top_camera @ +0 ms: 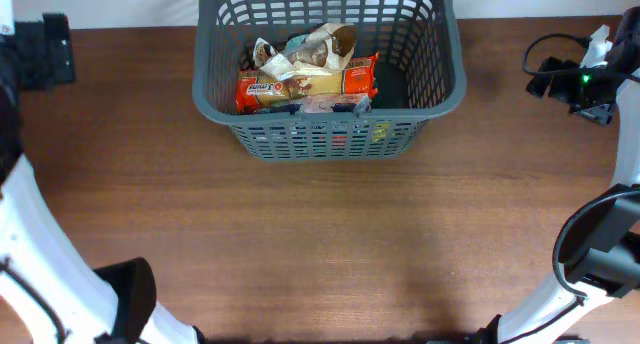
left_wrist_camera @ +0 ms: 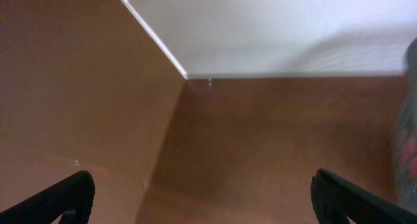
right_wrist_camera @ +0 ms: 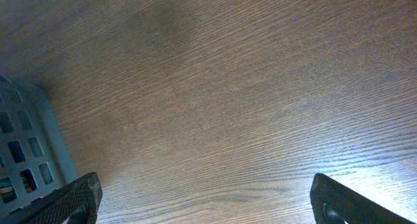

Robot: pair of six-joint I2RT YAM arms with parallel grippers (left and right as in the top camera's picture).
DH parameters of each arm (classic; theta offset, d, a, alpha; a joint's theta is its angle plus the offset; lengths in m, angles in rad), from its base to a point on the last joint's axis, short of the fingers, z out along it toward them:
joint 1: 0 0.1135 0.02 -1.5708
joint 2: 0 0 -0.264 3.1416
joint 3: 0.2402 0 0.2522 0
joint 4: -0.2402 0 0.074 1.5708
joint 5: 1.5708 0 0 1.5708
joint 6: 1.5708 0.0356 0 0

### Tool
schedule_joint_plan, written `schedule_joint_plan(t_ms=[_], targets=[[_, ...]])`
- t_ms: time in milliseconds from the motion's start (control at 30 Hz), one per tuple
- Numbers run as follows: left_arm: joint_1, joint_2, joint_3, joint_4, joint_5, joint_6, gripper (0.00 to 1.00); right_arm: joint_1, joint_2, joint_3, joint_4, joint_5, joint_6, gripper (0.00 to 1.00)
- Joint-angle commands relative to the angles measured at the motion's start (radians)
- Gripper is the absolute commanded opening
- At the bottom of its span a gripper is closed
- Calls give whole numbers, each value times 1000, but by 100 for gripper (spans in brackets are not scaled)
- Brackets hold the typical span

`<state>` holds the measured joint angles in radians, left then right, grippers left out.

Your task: Pack container

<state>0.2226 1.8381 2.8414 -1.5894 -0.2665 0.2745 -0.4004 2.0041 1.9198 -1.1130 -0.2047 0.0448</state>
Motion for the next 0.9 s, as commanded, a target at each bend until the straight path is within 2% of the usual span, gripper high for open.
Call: schedule_joint_plan(t_ms=[0, 233, 567, 867], targets=[[18, 5, -12, -37, 0, -32, 99, 1, 0, -6, 3, -5, -3, 99], [18, 5, -11, -89, 0, -32, 99, 42, -40, -6, 2, -2, -3, 99], [18, 5, -11, -98, 0, -32, 99, 245, -321, -18, 3, -2, -3, 99], [18, 5, -11, -97, 0, -31, 99, 499, -622, -277, 3, -2, -3, 99]])
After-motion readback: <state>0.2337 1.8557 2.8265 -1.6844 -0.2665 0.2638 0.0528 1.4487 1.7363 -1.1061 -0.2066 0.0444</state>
